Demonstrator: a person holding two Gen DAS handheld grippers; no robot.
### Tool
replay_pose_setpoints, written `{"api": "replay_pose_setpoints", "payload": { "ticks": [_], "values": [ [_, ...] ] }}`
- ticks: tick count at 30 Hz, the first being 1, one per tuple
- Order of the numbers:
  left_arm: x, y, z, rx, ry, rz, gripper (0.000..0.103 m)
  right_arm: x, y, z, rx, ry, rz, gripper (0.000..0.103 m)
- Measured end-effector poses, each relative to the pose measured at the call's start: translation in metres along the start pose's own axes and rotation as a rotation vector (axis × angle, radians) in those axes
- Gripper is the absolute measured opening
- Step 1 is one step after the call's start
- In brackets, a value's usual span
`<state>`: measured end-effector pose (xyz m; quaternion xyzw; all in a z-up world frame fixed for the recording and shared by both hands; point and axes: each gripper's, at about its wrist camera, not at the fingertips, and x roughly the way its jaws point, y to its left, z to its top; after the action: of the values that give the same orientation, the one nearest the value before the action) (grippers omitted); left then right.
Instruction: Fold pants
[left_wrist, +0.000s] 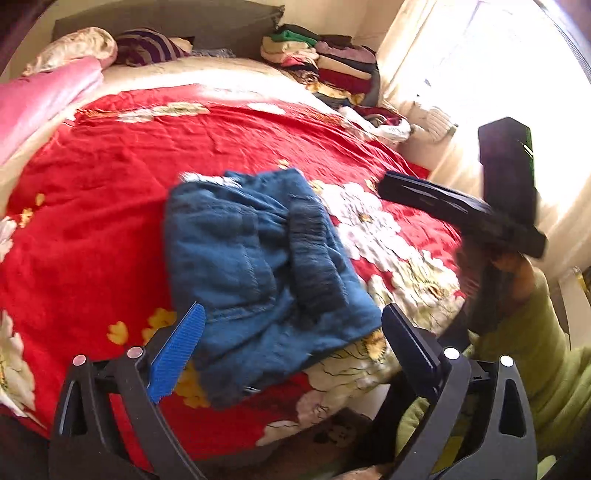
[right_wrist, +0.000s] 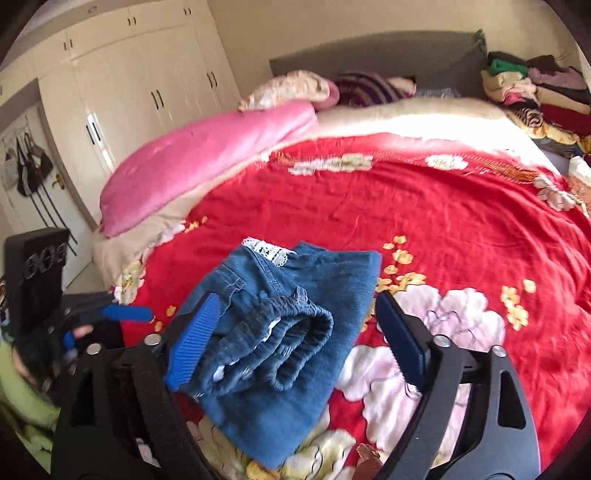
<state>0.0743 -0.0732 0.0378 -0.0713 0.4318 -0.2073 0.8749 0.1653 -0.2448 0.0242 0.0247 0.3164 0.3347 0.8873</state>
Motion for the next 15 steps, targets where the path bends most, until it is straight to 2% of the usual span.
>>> {"api": "replay_pose_setpoints", "payload": {
  "ticks": [5, 9, 15],
  "values": [
    [-0.007, 0.007, 0.01, -0.003, -0.024, 0.047, 0.099, -0.023, 0.015, -0.013, -0.052, -0.04, -0.017, 0.089],
    [-0.004, 0.021, 0.017, -0.025, -0.028, 0.065, 0.099, -0.032, 0.032, -0.027, -0.114, -0.035, -0.042, 0.09],
    [0.008, 0.041, 0.027, -0.047, -0.025, 0.074, 0.098, -0.03, 0.069, -0.047, -0.216, 0.008, 0.004, 0.09]
  ]
}}
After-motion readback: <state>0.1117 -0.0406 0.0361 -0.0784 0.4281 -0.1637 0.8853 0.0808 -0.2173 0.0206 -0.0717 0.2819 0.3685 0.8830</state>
